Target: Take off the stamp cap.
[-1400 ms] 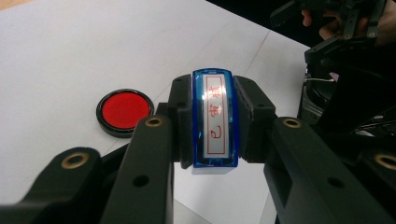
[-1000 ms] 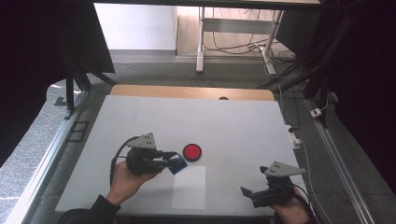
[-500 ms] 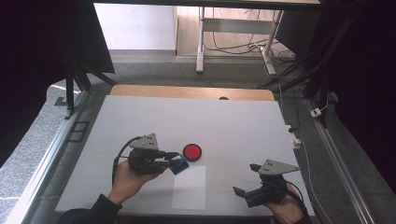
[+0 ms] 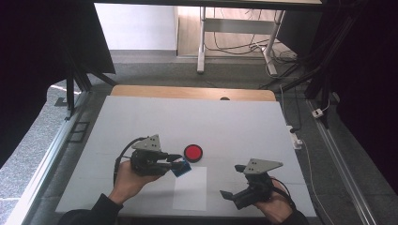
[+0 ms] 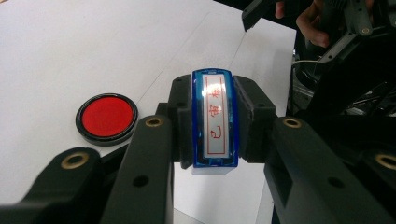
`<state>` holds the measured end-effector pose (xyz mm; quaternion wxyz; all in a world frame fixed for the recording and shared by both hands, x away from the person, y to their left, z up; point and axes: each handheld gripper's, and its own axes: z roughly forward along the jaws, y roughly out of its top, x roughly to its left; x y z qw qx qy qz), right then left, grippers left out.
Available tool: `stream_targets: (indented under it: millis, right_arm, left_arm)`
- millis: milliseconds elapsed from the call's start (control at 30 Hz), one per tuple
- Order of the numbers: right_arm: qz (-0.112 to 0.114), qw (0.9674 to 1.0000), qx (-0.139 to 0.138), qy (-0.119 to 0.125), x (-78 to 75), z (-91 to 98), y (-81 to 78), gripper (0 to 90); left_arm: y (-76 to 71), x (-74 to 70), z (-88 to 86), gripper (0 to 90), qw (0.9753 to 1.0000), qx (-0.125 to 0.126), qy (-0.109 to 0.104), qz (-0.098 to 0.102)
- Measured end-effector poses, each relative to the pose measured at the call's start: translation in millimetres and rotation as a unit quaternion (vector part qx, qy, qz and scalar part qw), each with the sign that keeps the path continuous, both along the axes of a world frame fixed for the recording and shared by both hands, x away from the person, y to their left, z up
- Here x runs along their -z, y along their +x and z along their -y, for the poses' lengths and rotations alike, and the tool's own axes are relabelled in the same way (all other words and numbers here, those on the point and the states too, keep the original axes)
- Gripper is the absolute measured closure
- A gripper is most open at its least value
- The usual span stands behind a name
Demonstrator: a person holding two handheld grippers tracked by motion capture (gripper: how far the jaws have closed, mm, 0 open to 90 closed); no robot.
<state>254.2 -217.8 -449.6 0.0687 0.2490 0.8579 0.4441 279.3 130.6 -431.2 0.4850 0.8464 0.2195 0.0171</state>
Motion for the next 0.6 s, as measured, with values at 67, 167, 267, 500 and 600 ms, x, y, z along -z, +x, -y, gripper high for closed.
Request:
stream_targets:
  millis: [67,167,267,500,600]
  right_arm:
    - [0.001,1.0,-0.008,0.002,0.2,-5.4,1.0,0.0]
    - [0.0,0.9999,-0.015,0.004,0.6,-9.8,1.9,0.0]
    - [-0.009,0.9996,-0.024,0.01,2.2,-16.7,3.5,0.0]
    - [-0.012,0.9991,-0.04,0.001,3.9,-33.2,7.2,0.0]
    - [-0.011,0.999,-0.043,0.0,4.3,-38.1,8.9,0.0]
  left_arm:
    - [0.5,0.0,0.4,70.2,1.0,0.004,0.0,-0.001]
    - [0.8,-0.1,1.3,70.3,1.0,0.006,-0.001,-0.002]
    - [1.4,-0.4,1.8,70.3,0.9999,0.01,-0.005,-0.004]
    - [4.6,-0.6,1.9,70.3,0.9993,0.029,-0.022,-0.008]
    - [5.6,-0.5,1.4,70.2,0.999,0.037,-0.025,-0.008]
